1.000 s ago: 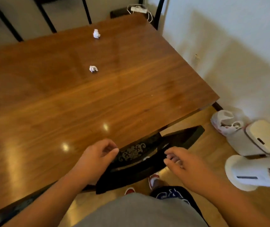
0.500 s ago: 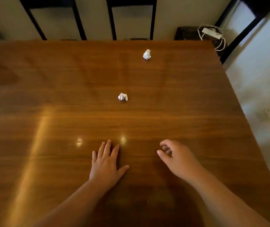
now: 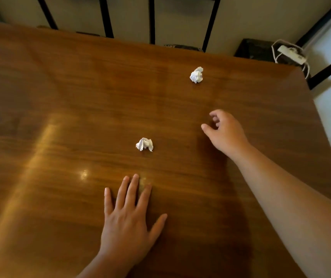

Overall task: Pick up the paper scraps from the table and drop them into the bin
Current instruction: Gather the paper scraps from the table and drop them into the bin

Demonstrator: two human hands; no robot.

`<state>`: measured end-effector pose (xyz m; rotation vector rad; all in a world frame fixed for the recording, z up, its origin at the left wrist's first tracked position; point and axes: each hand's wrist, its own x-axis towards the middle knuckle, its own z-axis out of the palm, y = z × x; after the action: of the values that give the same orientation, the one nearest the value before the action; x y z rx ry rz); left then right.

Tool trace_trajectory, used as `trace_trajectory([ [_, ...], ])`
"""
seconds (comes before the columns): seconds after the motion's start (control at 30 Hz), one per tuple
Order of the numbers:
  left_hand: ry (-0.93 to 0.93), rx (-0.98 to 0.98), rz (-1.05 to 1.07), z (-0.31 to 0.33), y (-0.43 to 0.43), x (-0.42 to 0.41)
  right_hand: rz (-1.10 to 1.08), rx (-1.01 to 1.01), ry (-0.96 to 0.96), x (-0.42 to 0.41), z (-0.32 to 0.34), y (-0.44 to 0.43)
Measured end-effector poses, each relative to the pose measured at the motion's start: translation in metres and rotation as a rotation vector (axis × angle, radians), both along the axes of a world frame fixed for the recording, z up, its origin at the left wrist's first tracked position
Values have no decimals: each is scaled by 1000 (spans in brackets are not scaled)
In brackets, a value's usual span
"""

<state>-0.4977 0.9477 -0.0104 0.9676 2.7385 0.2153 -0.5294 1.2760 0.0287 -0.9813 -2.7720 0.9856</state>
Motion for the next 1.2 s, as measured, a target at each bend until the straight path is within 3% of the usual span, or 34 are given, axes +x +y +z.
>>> trace_trajectory([
  [0.43,31,72,7,0,-1,1,-33,369,199,-154,-20,61],
  [0.6,23,68,4,2,-2,1,0,452,68,-174,-27,63],
  [0.83,32,67,11,4,-2,1,12,544,123,-148,-32,37],
  [1.2,61,81,33,7,0,4,69,423,265,-29,-36,-38],
])
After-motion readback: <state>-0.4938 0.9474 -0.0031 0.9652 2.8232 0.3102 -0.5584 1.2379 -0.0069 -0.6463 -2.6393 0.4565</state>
